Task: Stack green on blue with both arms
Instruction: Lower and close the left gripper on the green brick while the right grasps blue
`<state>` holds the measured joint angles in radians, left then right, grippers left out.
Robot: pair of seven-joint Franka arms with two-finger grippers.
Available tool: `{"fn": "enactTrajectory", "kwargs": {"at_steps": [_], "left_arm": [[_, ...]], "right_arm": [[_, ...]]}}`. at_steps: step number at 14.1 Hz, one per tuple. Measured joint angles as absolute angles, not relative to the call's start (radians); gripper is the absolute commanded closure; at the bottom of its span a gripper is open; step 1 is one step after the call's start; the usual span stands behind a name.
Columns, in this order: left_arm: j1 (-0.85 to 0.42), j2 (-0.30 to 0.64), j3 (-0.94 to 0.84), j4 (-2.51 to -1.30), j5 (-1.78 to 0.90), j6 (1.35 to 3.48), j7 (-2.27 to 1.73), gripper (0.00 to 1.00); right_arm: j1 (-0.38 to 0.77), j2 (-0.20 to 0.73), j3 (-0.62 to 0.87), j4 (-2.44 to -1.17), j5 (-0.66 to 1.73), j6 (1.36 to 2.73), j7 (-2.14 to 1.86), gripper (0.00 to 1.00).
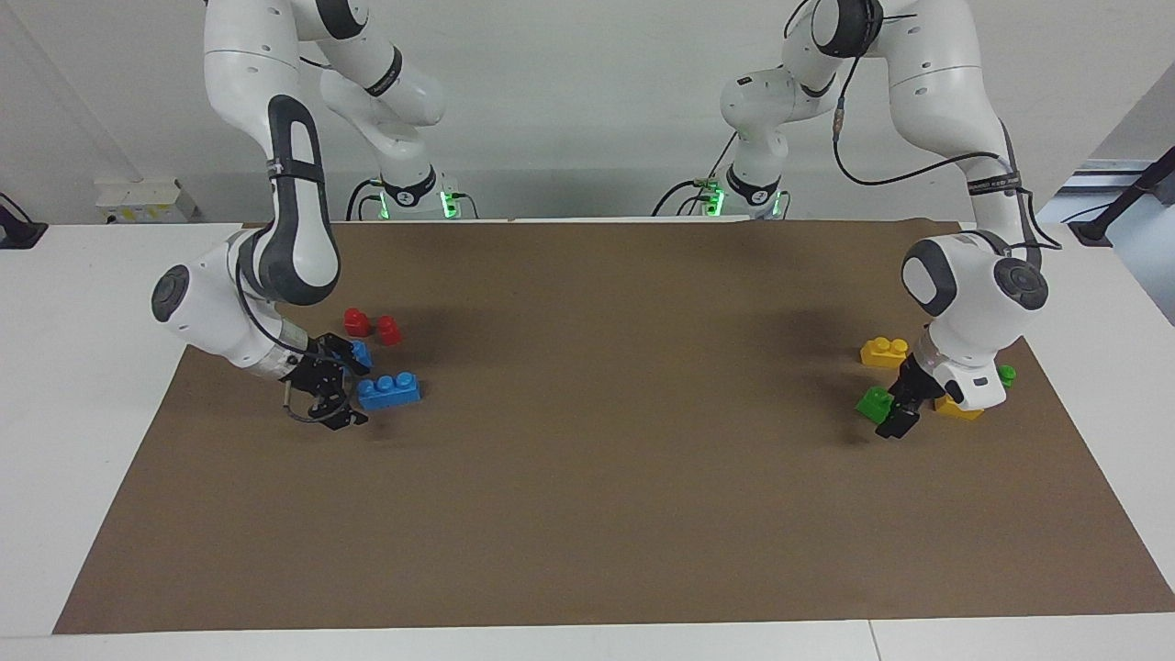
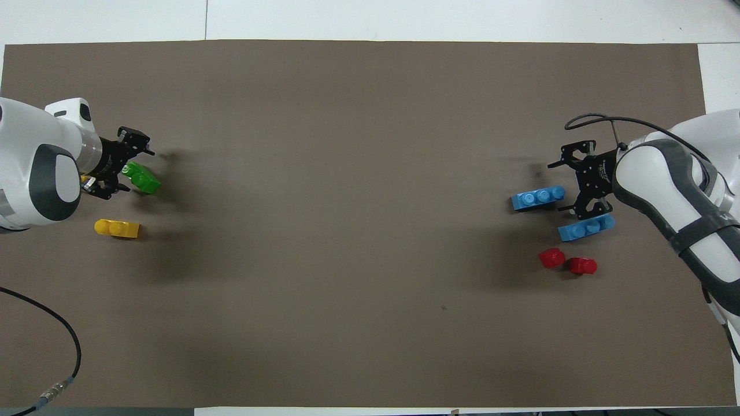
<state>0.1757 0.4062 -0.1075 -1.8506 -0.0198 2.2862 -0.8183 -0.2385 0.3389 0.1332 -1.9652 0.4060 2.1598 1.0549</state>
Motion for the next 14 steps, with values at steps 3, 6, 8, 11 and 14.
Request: {"fn": "enactTrajectory", "kwargs": {"at_steps": [3,6,8,11,14], "left_arm": [[0.176,0.407,-0.107,-1.852,-0.02,2.29,-0.818,0.24],[0.176,0.407,-0.107,-1.852,-0.02,2.292,-0.818,0.81],[0.176,0.407,-0.107,-1.852,-0.02,2.292,-0.803,0.99],[0.176,0.407,-0.107,-1.852,-0.019,2.292,-0.784,1.0],[0.176,0.407,-0.108,-1.852,-0.019,2.292,-0.782,1.0]], "right_arm": [[-0.238,0.339,0.133,-1.975,0.407,2.175,1.053,0.06],[-0.238,0.34,0.133,-1.984,0.412,2.18,1.053,0.13],[-0.237,0.34,0.134,-1.986,0.412,2.181,1.053,0.23],[-0.23,0.34,0.134,-1.987,0.412,2.182,1.053,0.4],[-0.229,0.34,0.134,-1.988,0.412,2.199,1.053,0.78]]}}
